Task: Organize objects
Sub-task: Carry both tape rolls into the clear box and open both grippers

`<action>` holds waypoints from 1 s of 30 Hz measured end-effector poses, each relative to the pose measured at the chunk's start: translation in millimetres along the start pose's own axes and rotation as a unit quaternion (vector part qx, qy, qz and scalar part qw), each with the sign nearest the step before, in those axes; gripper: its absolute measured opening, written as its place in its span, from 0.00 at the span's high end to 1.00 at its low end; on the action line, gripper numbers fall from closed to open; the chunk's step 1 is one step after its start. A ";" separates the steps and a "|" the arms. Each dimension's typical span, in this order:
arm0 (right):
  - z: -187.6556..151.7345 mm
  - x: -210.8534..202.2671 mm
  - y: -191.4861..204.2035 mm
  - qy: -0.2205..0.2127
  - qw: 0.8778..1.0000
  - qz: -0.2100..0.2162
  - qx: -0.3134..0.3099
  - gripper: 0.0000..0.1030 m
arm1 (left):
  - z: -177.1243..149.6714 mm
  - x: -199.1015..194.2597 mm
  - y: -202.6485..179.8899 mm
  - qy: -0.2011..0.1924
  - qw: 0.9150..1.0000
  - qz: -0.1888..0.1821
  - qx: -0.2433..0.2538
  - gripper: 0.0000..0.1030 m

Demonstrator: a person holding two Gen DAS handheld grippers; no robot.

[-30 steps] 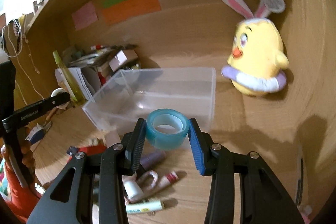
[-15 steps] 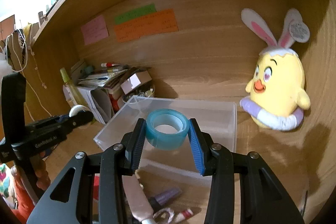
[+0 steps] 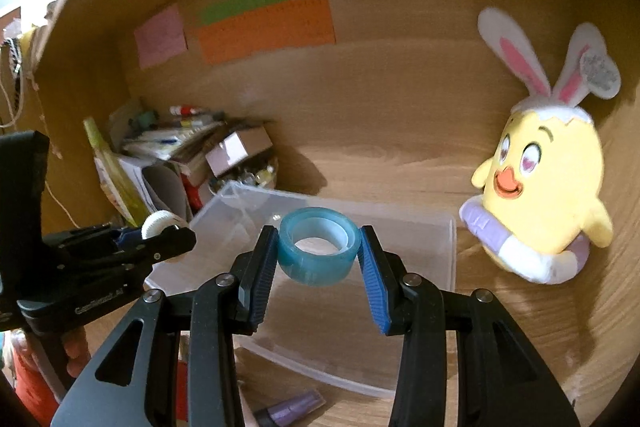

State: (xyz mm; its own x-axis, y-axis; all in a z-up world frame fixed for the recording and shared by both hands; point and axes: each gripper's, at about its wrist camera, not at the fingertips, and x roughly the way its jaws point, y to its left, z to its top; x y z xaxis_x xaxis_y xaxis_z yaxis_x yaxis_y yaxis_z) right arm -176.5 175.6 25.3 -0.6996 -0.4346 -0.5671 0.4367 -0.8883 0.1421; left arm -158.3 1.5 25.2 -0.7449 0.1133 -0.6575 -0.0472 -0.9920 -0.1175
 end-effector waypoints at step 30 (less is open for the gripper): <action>-24.7 65.3 -15.3 0.092 0.993 -0.072 -0.025 0.63 | 2.9 84.9 -14.3 0.109 0.993 -0.017 0.027 0.75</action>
State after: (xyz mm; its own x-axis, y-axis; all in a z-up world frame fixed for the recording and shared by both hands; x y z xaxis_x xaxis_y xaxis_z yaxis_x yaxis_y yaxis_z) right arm -214.8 164.5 -33.9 -0.6433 -0.2648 -0.7184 0.3698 -0.9291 0.0114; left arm -222.8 25.2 -26.7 -0.5802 0.1495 -0.8006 -0.1100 -0.9884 -0.1049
